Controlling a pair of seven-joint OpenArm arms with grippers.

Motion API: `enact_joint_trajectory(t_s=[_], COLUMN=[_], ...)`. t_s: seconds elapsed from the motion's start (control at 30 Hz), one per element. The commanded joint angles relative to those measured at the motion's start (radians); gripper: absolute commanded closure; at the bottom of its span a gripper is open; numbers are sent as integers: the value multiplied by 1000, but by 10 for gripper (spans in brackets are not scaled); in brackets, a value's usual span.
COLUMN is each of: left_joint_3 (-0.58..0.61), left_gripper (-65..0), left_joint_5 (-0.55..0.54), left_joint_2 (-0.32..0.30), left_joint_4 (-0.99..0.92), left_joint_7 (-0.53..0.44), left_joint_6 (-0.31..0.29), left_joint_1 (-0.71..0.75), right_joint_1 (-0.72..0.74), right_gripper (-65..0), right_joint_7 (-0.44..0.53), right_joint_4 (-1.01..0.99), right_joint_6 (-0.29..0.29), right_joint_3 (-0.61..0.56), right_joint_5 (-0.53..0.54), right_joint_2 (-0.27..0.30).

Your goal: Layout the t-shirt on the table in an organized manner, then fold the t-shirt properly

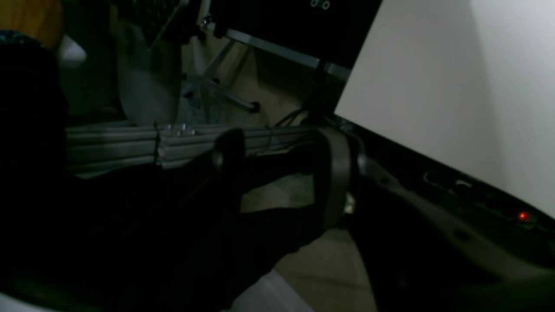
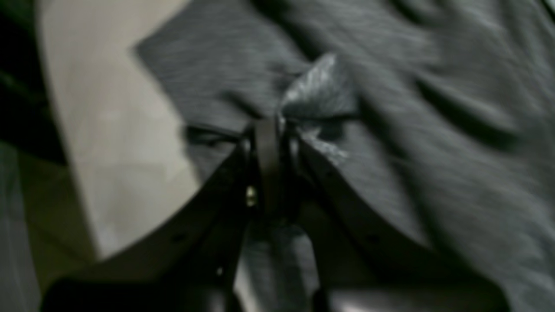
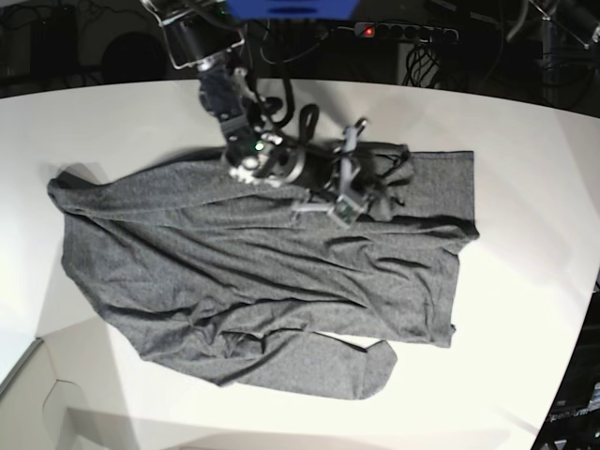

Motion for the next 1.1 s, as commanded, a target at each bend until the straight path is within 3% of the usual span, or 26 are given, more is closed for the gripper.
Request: enact_joint_trajectory(t_s=[0.0,0.2,0.37,0.53,1.07], left_joint_3=[-4,-6,-6,-6,-6], left_gripper=[-255,-254,-254,-254,-255], left_joint_5=[5,5,5,6,6], left_joint_2=[-29,-50,-52,-52,-44], left_joint_4=[17,17,19,19,45], left_joint_7=[-7,-7,-7,-5,-5], left_joint_6=[5,5,5,5,5], left_joint_1=[-5,-9,-7,-2,22], right_joint_1=[12,6,6,12,125], right_gripper=[0,0,0,0,0], right_joint_7=[17,23,17,23,25], right_joint_4=[17,86,211,186,90], right_joint_6=[7,7,7,7,7], right_joint_3=[-25,-183,-386,-524,-553], right_joint_5=[20,23,23,23,27], right_joint_2=[-4,-12,-27,-27,-27])
